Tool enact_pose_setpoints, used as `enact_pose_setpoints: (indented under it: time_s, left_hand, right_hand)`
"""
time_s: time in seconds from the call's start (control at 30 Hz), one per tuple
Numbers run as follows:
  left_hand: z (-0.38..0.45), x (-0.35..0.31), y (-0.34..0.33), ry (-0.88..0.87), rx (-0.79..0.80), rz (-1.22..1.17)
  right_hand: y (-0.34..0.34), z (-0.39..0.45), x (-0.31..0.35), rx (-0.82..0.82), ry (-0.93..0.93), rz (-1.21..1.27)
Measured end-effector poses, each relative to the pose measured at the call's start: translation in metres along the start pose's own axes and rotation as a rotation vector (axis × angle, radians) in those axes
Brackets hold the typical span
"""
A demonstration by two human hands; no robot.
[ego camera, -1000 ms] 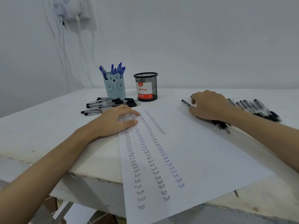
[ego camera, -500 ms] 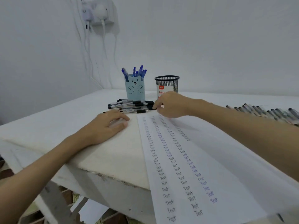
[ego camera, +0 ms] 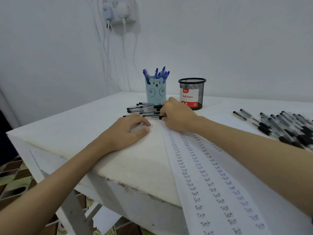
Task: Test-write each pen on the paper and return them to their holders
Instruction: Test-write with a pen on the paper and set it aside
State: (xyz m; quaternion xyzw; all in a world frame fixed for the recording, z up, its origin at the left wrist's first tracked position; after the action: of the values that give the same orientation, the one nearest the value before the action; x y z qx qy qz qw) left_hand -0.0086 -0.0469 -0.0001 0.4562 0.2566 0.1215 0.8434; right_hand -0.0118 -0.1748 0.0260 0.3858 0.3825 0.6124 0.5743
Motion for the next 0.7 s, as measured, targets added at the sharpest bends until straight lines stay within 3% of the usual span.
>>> enact_pose_setpoints:
  time_s: [0.33, 0.47, 0.6, 0.7]
  left_hand:
    - [-0.002, -0.002, 0.002, -0.005, -0.009, -0.001]
    - [-0.003, -0.002, 0.002, -0.017, 0.003, 0.01]
    - [0.0, -0.012, 0.004, -0.051, 0.001, 0.029]
    - [0.01, -0.032, -0.004, -0.082, 0.039, -0.013]
  right_hand:
    - [0.027, -0.009, -0.009, 0.028, -0.034, 0.025]
    - [0.05, -0.017, -0.051, 0.129, -0.218, 0.04]
    - [0.069, -0.04, -0.094, 0.245, -0.499, 0.607]
    - [0.078, -0.059, -0.112, 0.2, -0.609, 1.027]
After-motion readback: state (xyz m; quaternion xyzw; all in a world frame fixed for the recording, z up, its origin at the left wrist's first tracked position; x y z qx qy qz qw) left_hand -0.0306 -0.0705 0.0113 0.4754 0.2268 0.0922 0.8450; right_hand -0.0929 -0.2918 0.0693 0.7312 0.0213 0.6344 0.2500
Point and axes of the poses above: each hand's wrist, its own z-axis towards the middle knuckle, its own y-axis out of the back of the hand, x = y × z, the point moved 8 cm from there along z, towards the middle knuckle, and after that the axes turned 9 degrees about -y, right-handed, at the moved point
